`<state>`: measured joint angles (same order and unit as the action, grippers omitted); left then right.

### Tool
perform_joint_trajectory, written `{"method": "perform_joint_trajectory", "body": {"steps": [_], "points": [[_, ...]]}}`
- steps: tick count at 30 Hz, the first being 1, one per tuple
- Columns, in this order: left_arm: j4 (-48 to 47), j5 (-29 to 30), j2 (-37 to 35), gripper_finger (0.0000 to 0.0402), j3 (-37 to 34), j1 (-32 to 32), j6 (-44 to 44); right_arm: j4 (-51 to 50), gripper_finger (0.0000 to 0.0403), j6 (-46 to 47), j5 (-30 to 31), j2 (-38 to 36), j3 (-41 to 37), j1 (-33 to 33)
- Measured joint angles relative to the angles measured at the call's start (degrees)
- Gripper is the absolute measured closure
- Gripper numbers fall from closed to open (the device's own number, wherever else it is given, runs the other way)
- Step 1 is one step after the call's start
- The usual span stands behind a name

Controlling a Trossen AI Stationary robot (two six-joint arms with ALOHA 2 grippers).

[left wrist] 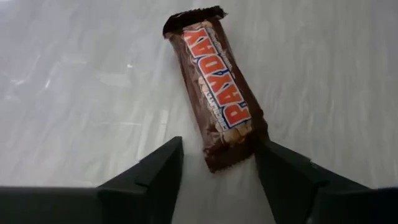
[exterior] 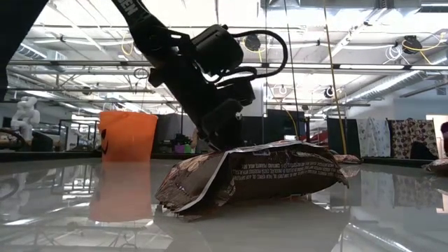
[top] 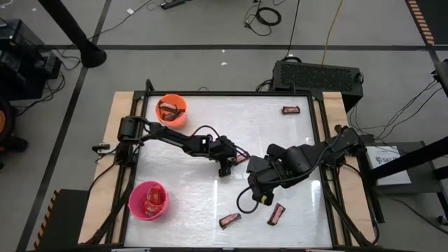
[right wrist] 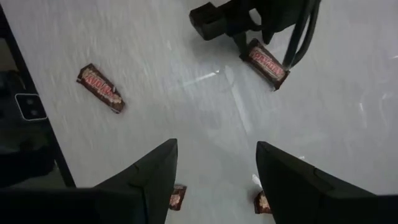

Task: Sort candy by brand, put in halloween buckets
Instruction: Put the brown chocolate bar into the orange bucket

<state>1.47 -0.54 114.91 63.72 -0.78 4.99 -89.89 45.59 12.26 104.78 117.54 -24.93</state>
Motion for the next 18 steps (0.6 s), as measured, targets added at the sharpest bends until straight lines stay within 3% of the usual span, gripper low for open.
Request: {"method": "perform_joint_trajectory", "body": {"steps": [5,11,18], "points": [[-0.02,-0.05,0.09,0.0271,0.0,0.0,0.03,0.02,0.0193,-1.53,0.26,0.02,0.0,0.07],[-0.84,-0.92,-0.42,0.0388,-0.09,0.07,0.7,0.02,0.0193,-3.51,2.82,0.02,0.0,0.22],[-6.68,-0.9,-3.74,0.0398,-0.31,0.02,0.52,0.42,0.0193,-4.71,4.03,0.02,0.0,0.91]]}}
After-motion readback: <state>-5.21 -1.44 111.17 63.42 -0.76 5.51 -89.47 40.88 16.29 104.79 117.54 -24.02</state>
